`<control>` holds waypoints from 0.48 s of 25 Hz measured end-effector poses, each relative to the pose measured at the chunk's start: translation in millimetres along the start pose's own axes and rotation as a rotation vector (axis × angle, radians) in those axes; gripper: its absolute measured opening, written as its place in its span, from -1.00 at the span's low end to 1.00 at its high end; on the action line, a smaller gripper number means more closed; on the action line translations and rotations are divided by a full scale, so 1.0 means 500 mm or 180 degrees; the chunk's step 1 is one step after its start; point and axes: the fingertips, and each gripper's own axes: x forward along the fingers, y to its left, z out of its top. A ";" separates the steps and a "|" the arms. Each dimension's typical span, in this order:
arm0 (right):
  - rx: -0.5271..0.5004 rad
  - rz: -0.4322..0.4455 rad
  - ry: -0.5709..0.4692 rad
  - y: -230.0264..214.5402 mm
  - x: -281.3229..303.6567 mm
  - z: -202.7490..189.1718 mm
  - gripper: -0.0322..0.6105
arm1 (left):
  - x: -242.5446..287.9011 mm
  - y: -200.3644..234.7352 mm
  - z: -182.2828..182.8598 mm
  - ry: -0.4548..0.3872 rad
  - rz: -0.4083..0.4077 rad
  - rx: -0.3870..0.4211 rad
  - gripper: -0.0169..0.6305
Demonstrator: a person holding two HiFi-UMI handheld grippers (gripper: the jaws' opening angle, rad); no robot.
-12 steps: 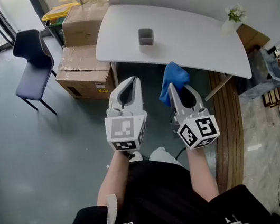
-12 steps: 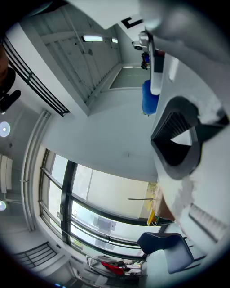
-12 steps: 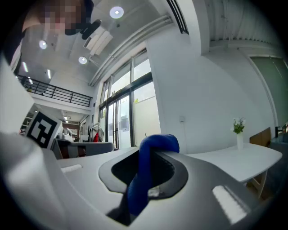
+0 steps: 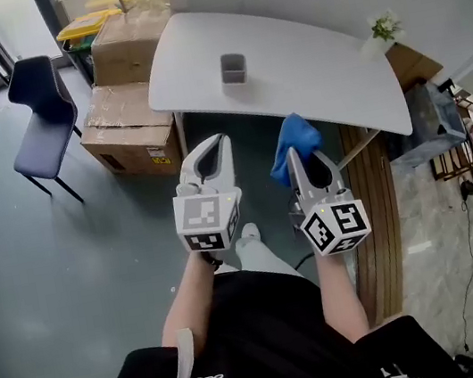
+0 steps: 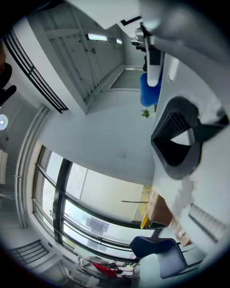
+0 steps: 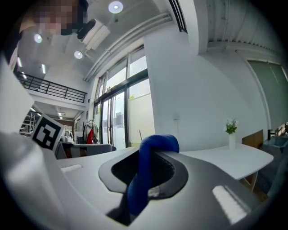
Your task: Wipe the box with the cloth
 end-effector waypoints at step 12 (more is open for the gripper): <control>-0.0027 0.0145 -0.0131 -0.089 0.123 0.038 -0.73 | 0.098 0.086 0.046 -0.0142 0.0194 0.0157 -0.94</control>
